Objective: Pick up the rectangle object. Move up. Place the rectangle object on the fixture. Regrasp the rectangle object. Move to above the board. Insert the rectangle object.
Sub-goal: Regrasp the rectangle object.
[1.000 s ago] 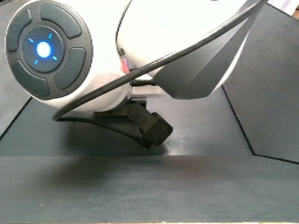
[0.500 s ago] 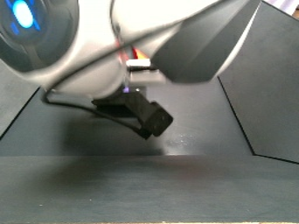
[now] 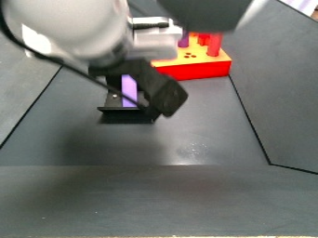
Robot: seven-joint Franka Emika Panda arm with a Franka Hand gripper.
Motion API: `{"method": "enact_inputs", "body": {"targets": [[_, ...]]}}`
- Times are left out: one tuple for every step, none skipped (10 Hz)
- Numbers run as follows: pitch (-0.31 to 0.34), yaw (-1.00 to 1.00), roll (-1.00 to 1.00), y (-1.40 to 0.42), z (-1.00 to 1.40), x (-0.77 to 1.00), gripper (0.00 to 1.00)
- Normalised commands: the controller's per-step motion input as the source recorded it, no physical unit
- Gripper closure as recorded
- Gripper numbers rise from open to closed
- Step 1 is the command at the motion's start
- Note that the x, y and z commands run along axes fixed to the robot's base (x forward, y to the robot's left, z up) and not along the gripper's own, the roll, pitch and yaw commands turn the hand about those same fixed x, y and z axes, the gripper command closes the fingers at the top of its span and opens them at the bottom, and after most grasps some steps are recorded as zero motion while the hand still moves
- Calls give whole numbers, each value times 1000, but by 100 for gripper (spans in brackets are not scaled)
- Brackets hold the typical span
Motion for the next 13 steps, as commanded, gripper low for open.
{"method": "enact_inputs", "body": {"targets": [[47, 10, 1000, -876, 1000, -81, 0], [45, 10, 1000, -928, 1000, -81, 0], [31, 9, 1000, -954, 1000, -117, 0], [25, 8, 1000, -974, 1000, -141, 0], [17, 8, 1000, -874, 829, -132, 0], [14, 7, 1000, -715, 614, -102, 0], [11, 8, 1000, -478, 312, -68, 0], [9, 8, 1000, -358, 155, -57, 0], [4, 9, 1000, -55, 22, -30, 0], [3, 9, 1000, -2, 28, -34, 0], [-2, 10, 1000, -17, 4, -34, 0], [-10, 11, 1000, -28, 3, -37, 0], [-18, 11, 1000, -23, 13, -40, 0]]}}
